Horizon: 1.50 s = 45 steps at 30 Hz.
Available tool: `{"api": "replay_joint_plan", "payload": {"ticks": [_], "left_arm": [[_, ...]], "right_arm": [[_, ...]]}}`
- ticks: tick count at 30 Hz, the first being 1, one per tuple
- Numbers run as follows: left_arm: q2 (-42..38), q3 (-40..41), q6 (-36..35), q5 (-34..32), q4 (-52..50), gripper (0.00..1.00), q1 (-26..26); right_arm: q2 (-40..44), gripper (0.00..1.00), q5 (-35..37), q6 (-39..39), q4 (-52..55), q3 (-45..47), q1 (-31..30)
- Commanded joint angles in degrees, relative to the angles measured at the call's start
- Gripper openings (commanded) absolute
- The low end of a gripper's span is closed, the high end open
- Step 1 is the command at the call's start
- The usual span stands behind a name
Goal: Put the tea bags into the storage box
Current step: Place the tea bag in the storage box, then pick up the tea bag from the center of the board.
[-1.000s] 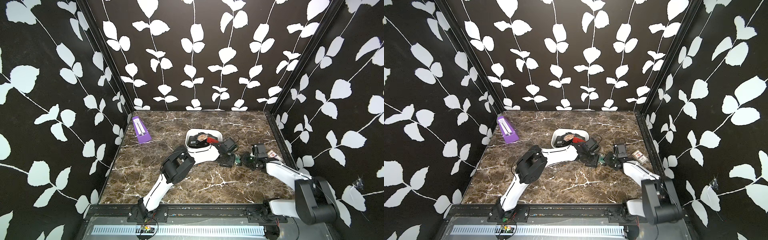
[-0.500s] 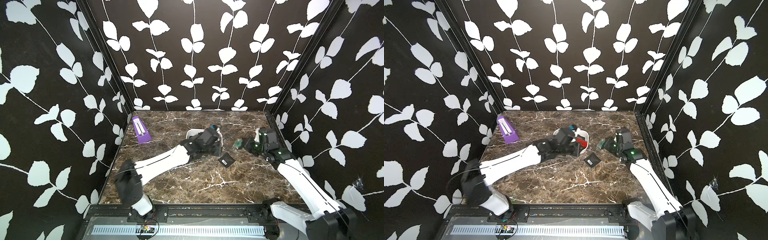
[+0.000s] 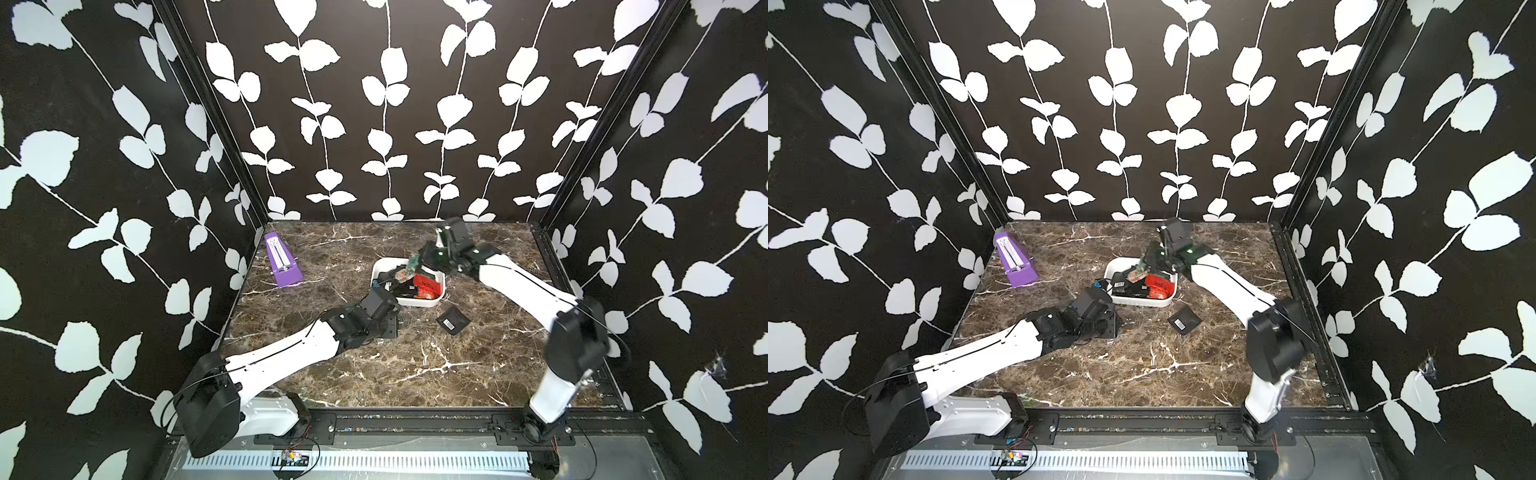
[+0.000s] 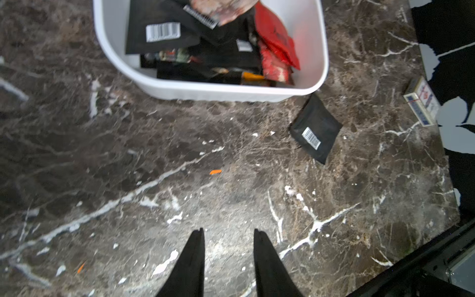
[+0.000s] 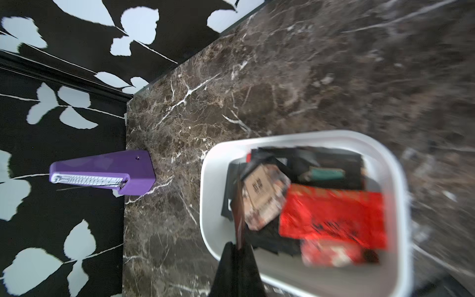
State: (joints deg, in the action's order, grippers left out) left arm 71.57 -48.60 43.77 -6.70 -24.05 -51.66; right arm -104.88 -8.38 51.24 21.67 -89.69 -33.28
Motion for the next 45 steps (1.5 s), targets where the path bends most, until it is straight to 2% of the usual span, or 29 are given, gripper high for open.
{"api": "replay_joint_plan", "payload": {"ticks": [1,5,10,14,16,19,25,33,39,45], "left_arm": [[-2.0,2.4,2.2,-0.6,0.4,0.30,0.3],[-2.6,3.0,2.2,-0.6,0.1,0.31,0.3],[-1.1,1.9,1.5,-0.3,1.1,0.31,0.3],[2.3,-0.9,0.9,1.2,1.9,0.28,0.3],[4.1,-2.7,0.6,2.4,3.0,0.26,0.3],[7.2,-5.5,-0.2,5.0,4.9,0.20,0.3],[16.3,-12.7,-0.1,10.9,6.9,0.09,-0.1],[30.8,-25.5,-2.4,12.0,5.1,0.02,-4.6],[39.4,-32.1,-4.1,10.5,3.9,0.00,-5.0],[44.2,-36.7,-7.1,8.4,2.8,0.00,-5.0]], "right_arm": [[-4.6,0.00,0.1,0.2,0.0,-6.9,-1.1],[-6.8,0.00,1.2,-0.1,2.6,-8.2,-1.0],[-2.7,0.01,2.7,-0.7,2.9,-1.2,-0.5],[2.7,0.20,2.7,0.0,1.8,7.2,0.8],[6.3,0.37,3.5,-0.3,2.0,10.9,1.5],[11.2,0.46,4.9,-1.4,4.2,15.0,3.1],[25.4,0.47,6.2,-2.0,4.8,28.2,7.9],[37.5,0.45,3.5,-1.4,5.5,45.7,14.2],[38.6,0.45,0.0,1.7,-1.1,54.1,15.6],[34.6,0.44,-1.5,2.1,-4.9,54.9,15.7]]}}
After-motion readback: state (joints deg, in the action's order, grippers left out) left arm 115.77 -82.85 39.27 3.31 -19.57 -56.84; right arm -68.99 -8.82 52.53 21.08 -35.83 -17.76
